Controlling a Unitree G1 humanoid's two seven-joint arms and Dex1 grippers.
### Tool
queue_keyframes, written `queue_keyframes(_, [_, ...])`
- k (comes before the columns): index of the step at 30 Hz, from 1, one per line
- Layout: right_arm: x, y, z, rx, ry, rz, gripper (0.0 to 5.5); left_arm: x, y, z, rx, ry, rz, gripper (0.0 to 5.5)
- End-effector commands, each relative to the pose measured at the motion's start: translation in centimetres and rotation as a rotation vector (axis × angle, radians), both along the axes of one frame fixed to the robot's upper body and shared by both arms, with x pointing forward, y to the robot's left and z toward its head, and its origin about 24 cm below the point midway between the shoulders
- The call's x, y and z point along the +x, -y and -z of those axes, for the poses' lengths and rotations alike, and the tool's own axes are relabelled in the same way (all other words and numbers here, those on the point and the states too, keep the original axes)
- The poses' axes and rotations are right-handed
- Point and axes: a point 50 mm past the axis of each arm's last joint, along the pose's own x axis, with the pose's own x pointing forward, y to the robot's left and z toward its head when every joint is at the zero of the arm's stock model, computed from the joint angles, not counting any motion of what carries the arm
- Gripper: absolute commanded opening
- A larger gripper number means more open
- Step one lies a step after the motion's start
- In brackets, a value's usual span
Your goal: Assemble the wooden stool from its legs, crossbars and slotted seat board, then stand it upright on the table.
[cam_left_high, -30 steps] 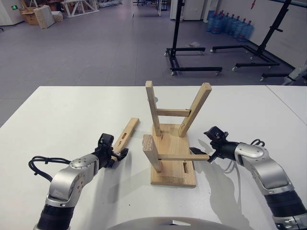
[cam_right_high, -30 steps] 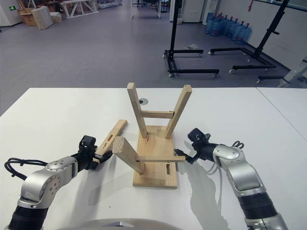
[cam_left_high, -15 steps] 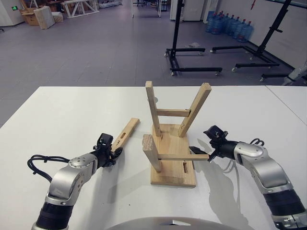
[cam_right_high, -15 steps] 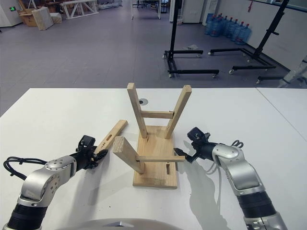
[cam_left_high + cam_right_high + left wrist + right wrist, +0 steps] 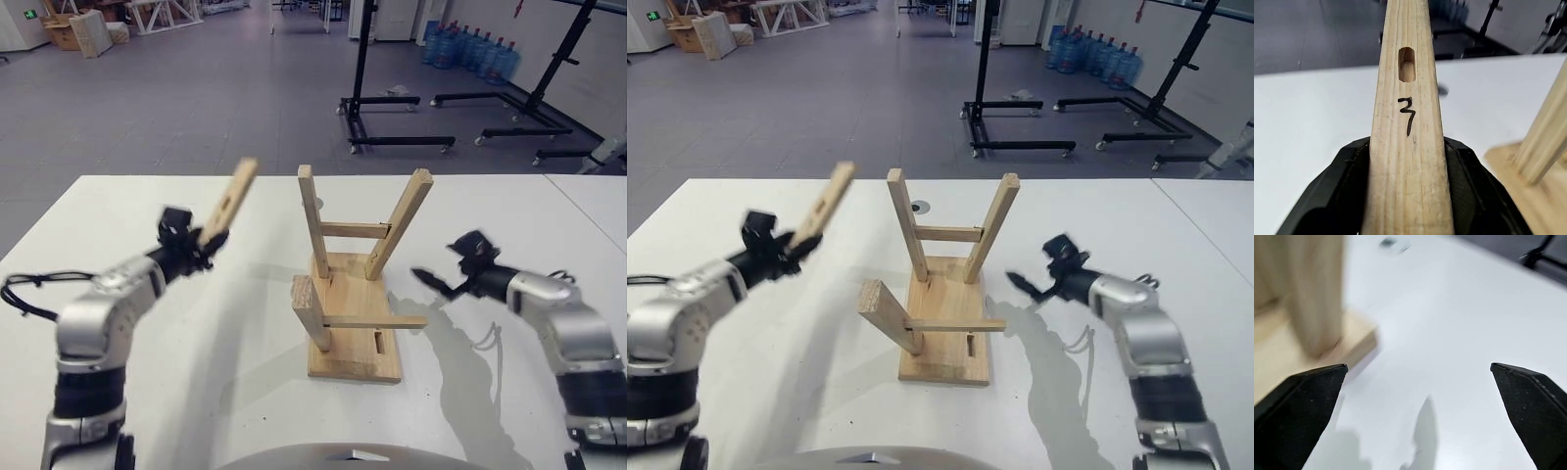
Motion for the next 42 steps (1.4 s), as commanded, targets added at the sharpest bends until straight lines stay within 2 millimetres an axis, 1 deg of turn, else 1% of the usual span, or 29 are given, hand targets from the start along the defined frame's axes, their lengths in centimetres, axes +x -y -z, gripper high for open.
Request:
queue_keyframes(1, [2.4,-0.3,-9.1,0.286,0.237,0.0,5.4,-0.6,0.7,-9.0,-0.216,0.307,0.216,2.05])
queue_keyframes(2, [2.6,-0.9,-10.9,0.375,0.262,-0.049,5.4,-0.9,1.1,-10.4,-0.272,0.345,0.291,2.05])
queue_keyframes(3, [2.8,-1.8,-12.8,0.503,0.256,-0.119,5.4,-1.0,1.5,-11.4,-0.33,0.369,0.365,2.05])
queue_keyframes(4, [2.9,-3.0,-14.5,0.615,0.25,-0.21,5.4,-1.2,2.3,-12.0,-0.392,0.372,0.458,2.05])
queue_keyframes(5, [2.9,-4.2,-16.2,0.715,0.251,-0.298,5.4,-1.1,3.2,-12.1,-0.434,0.358,0.531,2.05])
queue_keyframes(6, [2.9,-5.0,-17.4,0.796,0.24,-0.361,5.4,-1.1,3.9,-11.9,-0.462,0.336,0.591,2.05])
queue_keyframes(8, [2.9,-5.9,-18.8,0.933,0.205,-0.448,5.4,-1.0,5.0,-10.9,-0.49,0.276,0.669,2.05])
queue_keyframes(9, [2.7,-6.4,-19.0,0.993,0.177,-0.5,5.4,-1.0,5.6,-10.2,-0.516,0.237,0.719,2.05])
queue_keyframes(11, [2.4,-7.2,-18.7,1.081,0.126,-0.586,5.4,-1.2,6.6,-8.9,-0.554,0.171,0.787,2.05])
queue_keyframes(14, [1.4,-8.3,-18.0,1.175,0.102,-0.694,5.4,-1.3,7.7,-7.3,-0.572,0.098,0.827,2.05])
queue_keyframes(18, [1.0,-9.9,-17.1,1.312,0.051,-0.738,5.4,-1.4,8.6,-6.7,-0.592,0.067,0.854,2.05])
queue_keyframes(20, [1.0,-10.7,-16.5,1.352,0.008,-0.727,5.4,-1.4,8.9,-6.7,-0.603,0.063,0.863,2.05])
queue_keyframes(22, [0.9,-11.4,-16.1,1.375,-0.03,-0.718,5.4,-1.6,9.2,-6.7,-0.613,0.063,0.877,2.05])
queue_keyframes(25, [0.6,-12.6,-16.0,1.386,-0.061,-0.728,5.4,-1.9,9.7,-6.6,-0.63,0.058,0.897,2.05])
queue_keyframes(29, [0.3,-13.9,-16.5,1.416,-0.072,-0.759,5.4,-2.2,10.3,-6.3,-0.64,0.032,0.925,2.05])
queue_keyframes(33, [0.3,-14.4,-17.0,1.454,-0.065,-0.778,5.4,-2.2,10.6,-6.0,-0.642,0.019,0.926,2.05])
queue_keyframes(42, [0.1,-15.2,-16.7,1.444,-0.08,-0.78,5.4,-2.4,10.9,-5.8,-0.643,0.015,0.939,2.05])
